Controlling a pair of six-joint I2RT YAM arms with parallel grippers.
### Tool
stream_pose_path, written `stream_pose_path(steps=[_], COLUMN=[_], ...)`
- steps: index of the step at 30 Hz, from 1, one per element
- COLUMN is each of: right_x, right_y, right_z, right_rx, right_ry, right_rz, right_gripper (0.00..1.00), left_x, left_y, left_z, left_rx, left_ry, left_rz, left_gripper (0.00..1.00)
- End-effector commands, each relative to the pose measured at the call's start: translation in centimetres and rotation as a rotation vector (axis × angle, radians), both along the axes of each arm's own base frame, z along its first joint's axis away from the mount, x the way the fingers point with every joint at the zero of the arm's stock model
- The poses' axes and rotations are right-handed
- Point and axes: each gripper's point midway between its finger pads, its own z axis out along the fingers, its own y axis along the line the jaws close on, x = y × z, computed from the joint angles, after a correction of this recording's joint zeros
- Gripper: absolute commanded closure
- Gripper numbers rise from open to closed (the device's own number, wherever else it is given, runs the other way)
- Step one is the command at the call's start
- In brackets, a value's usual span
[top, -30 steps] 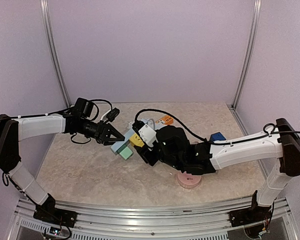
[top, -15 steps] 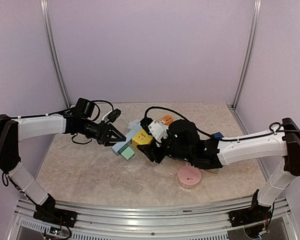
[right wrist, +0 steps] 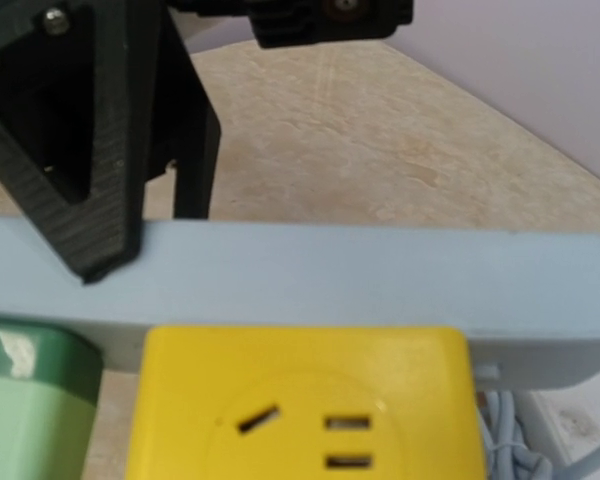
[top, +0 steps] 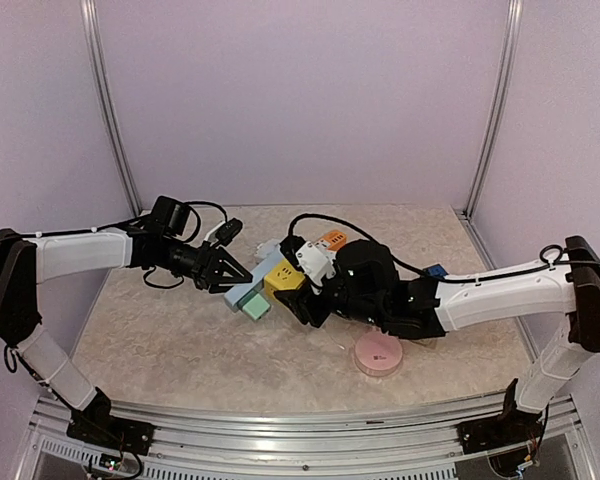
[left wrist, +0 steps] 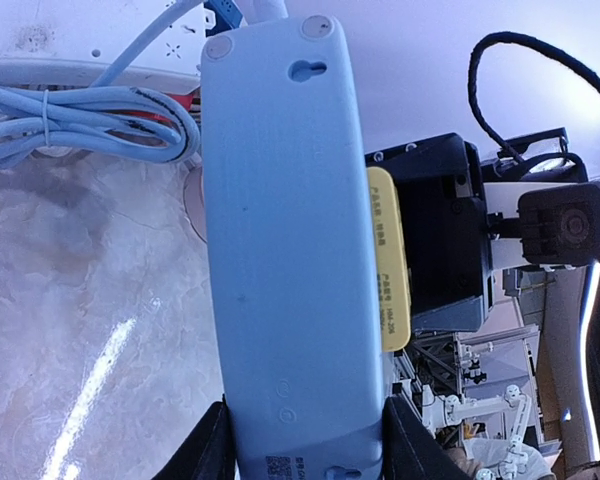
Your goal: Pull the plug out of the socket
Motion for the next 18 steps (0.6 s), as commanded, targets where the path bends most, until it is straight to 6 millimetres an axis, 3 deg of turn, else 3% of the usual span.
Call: stream_pose_path(steps=[1, 9, 18], right_x=[1.1, 1.5, 1.6], right_y=[-0.4, 0.2, -0.3], right_z=[5.3, 2.9, 4.8], right_rx=[0.081, -0.158, -0.062], right_ry=[-0.089, -0.193, -0.177], right_rz=[-0.136, -0.253, -0.251], right_gripper=[1.00, 1.00, 1.00], left_x=[2.7, 3.0, 3.3], left_y=[1.7, 2.0, 2.3], left_z=[-0.9, -0.8, -0.9], left_rx=[0.059, 0.063, 0.069], left_ry=[-0.116, -0.115, -0.115], left_rz=[0.099, 0.115, 0.130], left_gripper=[0.89, 0.89, 0.89])
